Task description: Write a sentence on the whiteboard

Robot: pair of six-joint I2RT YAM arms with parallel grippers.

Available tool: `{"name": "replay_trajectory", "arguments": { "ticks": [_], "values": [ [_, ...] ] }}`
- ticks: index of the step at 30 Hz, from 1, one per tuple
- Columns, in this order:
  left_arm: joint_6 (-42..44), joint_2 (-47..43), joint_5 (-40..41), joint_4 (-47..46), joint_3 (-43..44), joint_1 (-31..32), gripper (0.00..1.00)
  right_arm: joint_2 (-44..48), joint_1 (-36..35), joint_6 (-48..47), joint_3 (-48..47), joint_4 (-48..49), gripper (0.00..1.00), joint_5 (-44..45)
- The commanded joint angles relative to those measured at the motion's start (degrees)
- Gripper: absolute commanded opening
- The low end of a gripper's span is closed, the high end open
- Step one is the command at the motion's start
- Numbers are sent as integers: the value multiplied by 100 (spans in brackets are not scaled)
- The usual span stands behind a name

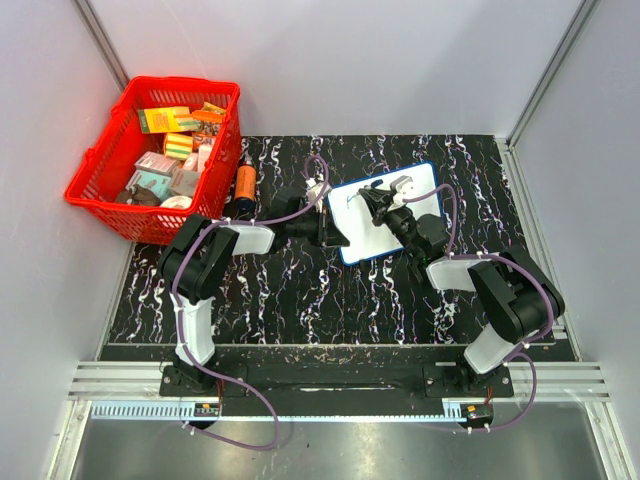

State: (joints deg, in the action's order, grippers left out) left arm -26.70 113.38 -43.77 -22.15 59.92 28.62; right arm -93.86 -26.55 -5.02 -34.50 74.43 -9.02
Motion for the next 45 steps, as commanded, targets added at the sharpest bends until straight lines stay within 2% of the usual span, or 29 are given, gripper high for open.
{"name": "replay_trajectory", "arguments": {
  "ticks": [1, 9, 19, 33, 45],
  "values": [
    [525, 298, 843, 1125, -297, 91, 0, 44, 35, 62, -74, 704, 0, 163],
    [534, 325, 835, 1099, -306, 91, 0, 237, 35, 80, 66, 757, 0, 41],
    [517, 334, 844, 1064, -306, 91, 0, 448, 53, -8, 515, 1486, 0, -57],
    [490, 369, 879, 1046, -341, 91, 0, 457, 71, 132, 146, 1434, 0, 190],
    [464, 377, 888, 1011, -358, 108, 0, 88, 71, 211, -145, 1442, 0, 225]
  ]
}}
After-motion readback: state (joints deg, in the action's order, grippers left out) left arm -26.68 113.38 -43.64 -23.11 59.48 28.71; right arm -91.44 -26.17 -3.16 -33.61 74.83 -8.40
